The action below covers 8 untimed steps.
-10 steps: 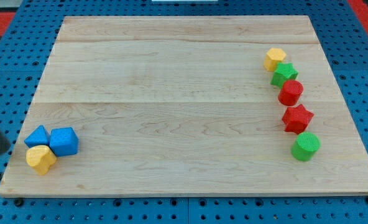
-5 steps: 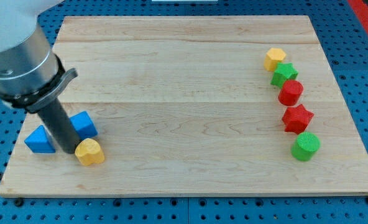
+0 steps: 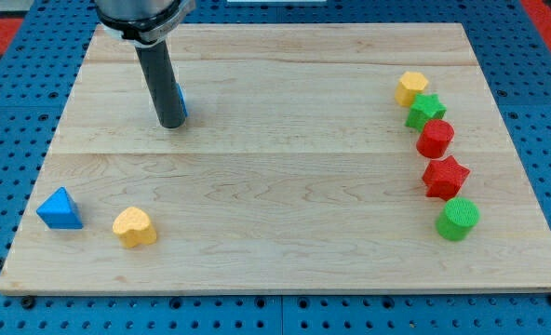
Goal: Slide the blue cube towards top right
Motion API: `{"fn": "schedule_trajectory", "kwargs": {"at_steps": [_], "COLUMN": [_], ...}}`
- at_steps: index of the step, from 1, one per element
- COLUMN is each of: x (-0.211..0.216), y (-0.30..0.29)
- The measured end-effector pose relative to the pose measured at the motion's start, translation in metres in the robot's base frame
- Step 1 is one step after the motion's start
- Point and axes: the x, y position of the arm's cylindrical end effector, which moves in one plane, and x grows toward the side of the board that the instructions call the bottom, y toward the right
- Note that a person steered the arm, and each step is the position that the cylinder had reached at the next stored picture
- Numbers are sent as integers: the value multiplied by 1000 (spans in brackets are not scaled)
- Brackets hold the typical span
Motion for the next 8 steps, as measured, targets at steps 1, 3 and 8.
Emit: {"fn": "schedule_trajectory", "kwargs": {"at_steps": [1,3,8], "x": [0,0,-36], "y": [-4,-2,-24]}}
